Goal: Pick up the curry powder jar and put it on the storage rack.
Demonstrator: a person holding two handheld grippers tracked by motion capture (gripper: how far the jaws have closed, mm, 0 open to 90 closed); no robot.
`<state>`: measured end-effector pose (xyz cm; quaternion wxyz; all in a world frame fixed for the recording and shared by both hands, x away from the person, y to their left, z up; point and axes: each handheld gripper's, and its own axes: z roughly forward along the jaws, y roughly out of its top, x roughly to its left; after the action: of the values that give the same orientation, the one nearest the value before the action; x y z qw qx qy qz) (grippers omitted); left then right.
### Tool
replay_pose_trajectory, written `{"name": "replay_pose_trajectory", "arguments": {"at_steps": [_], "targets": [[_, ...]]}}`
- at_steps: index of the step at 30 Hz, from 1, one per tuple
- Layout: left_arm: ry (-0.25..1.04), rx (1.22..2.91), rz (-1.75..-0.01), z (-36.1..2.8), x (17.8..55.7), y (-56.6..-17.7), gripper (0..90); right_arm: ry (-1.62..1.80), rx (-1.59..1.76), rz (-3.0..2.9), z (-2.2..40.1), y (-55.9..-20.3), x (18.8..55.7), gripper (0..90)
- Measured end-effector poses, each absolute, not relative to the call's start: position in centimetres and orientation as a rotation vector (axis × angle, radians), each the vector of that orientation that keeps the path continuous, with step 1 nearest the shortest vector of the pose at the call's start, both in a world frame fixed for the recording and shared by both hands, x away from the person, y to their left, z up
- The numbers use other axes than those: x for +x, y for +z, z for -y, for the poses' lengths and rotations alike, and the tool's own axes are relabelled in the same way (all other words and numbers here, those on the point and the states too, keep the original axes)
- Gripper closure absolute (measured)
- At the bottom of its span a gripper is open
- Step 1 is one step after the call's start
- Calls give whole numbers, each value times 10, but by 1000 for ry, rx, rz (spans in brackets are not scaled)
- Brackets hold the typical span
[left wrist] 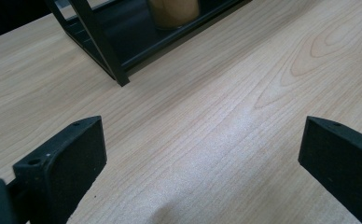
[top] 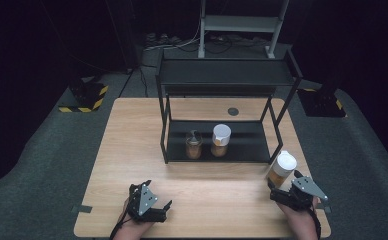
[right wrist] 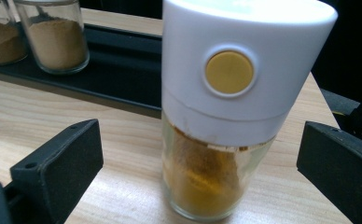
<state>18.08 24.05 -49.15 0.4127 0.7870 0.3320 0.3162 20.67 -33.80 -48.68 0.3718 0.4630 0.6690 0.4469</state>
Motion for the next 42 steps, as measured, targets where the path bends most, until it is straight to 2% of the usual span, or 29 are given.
{"name": "replay_pose_trajectory", "arguments": {"at_steps": [15, 36, 42], "targets": [[793, 1981, -832, -241, 181, -491, 11, 1176, 1226, -1672, 340, -487, 220, 23], [792, 1983, -830, -241, 181, -491, 11, 1240, 1222, -1686, 352, -490, 227, 288], [791, 1981, -832, -241, 181, -491, 11, 1237, 1218, -1680, 351, -491, 227, 302]]}}
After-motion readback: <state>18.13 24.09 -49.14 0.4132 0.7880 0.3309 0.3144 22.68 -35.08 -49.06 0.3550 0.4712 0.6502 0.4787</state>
